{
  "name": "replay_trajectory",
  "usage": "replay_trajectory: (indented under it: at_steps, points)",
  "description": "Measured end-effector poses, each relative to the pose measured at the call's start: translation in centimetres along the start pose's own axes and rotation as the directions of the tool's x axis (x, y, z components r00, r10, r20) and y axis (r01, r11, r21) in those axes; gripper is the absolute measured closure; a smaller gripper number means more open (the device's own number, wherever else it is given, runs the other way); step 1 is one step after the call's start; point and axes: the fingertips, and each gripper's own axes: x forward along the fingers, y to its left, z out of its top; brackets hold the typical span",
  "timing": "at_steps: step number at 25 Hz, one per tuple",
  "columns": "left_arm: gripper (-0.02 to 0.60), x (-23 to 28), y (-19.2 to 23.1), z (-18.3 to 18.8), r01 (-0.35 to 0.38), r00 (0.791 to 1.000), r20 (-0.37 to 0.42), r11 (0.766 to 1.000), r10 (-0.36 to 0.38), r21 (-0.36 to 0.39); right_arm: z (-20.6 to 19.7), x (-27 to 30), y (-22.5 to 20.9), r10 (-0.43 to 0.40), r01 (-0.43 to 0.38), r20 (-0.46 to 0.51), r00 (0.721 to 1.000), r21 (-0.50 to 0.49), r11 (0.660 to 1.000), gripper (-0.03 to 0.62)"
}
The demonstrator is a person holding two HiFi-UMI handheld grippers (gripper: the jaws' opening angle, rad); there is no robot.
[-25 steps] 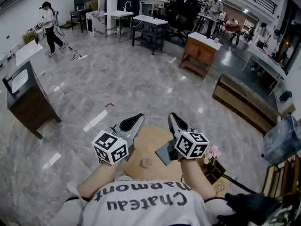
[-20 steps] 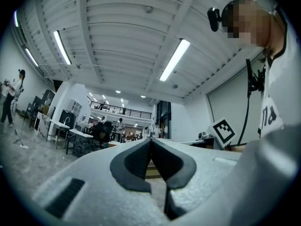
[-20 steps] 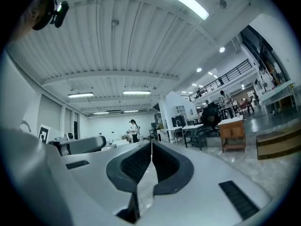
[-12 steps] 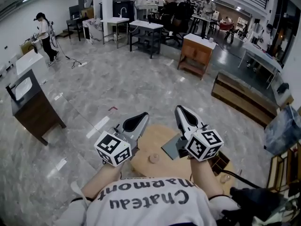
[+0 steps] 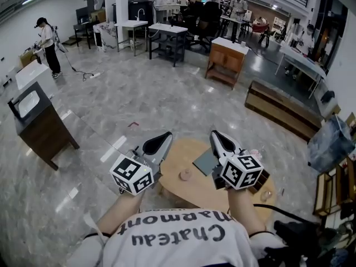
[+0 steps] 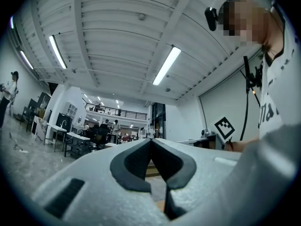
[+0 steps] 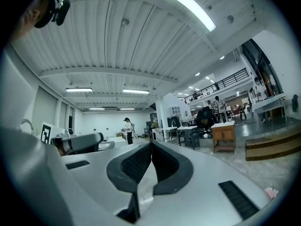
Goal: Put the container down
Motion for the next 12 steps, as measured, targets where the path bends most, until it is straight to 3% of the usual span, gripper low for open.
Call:
replay_trajectory:
  at_steps: [12]
  points:
    - [0.568,-3.8,-2.0,-1.5,-0.014,1.0,-0.021,0.999,0.013,-0.044,-3.4,-4.3,0.2,-0.082,0.083,-0.07,0.994,0.003,0.997,0.582]
